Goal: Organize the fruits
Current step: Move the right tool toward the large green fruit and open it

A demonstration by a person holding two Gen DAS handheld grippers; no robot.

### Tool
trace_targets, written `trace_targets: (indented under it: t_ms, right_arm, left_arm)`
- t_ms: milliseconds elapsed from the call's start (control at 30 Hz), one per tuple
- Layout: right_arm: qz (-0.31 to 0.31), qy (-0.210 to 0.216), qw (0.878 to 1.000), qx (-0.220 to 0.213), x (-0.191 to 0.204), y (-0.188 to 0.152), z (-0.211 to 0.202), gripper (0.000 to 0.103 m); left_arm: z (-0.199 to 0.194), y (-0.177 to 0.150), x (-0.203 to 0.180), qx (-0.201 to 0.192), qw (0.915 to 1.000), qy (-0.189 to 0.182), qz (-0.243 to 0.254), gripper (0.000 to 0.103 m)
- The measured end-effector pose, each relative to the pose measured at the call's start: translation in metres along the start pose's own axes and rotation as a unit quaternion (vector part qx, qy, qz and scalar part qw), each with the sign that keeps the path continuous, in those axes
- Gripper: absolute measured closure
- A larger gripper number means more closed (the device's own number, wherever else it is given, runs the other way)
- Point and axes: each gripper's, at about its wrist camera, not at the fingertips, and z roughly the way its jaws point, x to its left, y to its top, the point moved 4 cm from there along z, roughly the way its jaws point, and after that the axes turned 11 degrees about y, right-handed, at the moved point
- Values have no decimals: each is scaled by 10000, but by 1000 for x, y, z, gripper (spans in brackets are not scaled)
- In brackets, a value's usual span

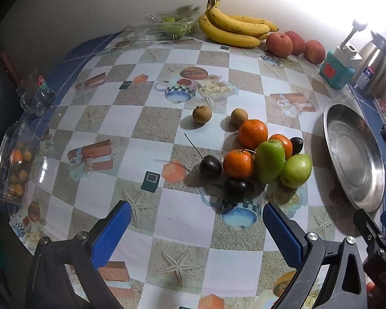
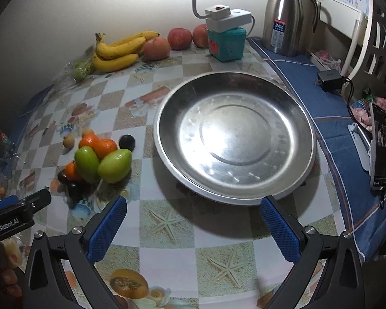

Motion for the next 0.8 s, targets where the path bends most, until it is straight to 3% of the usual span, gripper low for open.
trace_targets:
  t_ms: [433, 600, 800]
  right_arm:
    - [-231, 51, 9997, 39, 19, 5, 4, 0]
    - [-204, 261, 9995, 1, 26, 16, 3, 0]
    - [-209, 578, 9980, -121, 43, 41, 2, 0]
  left_arm:
    - [-10, 10, 2, -295, 9996, 8, 14, 0]
    - [-21, 30, 8, -409, 9989, -157, -142, 0]
    - [-27, 56, 20, -469, 9981, -83, -386, 0]
